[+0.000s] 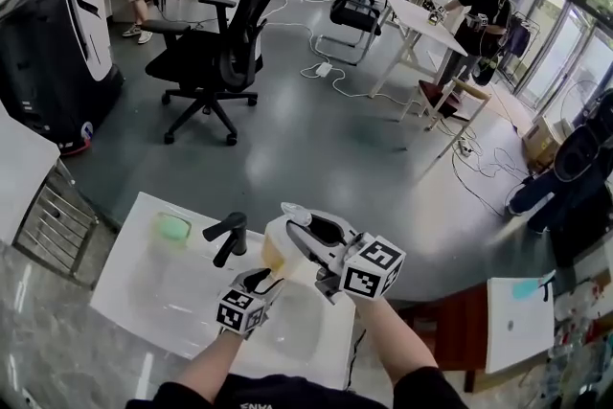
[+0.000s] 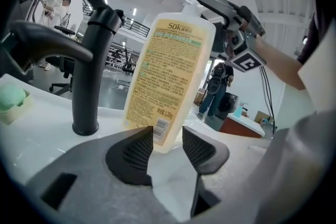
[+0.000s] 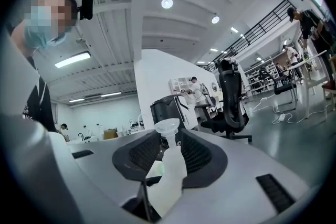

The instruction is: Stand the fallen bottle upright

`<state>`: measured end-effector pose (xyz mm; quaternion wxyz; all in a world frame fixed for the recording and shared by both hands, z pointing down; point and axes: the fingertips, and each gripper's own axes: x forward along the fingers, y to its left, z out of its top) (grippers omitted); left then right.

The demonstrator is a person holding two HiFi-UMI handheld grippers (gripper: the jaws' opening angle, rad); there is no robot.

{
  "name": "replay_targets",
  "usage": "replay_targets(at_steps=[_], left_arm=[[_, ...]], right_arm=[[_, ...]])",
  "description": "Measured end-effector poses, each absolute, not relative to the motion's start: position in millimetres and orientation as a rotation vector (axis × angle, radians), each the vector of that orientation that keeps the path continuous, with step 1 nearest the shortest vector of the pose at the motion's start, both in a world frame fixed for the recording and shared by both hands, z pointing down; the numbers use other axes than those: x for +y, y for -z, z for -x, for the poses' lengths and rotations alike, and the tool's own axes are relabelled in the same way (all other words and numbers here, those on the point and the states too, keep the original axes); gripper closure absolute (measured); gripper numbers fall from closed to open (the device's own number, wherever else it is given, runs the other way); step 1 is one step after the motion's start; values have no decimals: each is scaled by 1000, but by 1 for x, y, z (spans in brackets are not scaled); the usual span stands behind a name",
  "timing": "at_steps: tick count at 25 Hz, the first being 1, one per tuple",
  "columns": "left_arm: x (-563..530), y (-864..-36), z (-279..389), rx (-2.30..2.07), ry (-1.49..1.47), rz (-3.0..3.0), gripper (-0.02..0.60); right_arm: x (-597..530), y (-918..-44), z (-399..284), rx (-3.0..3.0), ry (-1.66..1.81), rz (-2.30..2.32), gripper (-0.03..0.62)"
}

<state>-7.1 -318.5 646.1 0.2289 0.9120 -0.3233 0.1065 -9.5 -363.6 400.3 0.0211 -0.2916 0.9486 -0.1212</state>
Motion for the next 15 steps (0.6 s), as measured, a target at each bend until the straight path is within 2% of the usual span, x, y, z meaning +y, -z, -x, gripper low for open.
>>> replay_targets(at_steps=[4,5,6,15], left_arm=[[-314,-656,9,-862,-330,-2462,396],[-313,-655,9,-858,-330,-2461,394],[-312,-654,10,-855,-328,-2463,394],[-301,-622,23,-911,-265,-2505,380]], right_arm=[[-361,-402,7,2919,372,948,478],[-361,-405,5,2921,372,977,436],[-361,-408,2,2923,374,1010,350],[-328,-421,-45,2819,455,1119,342]])
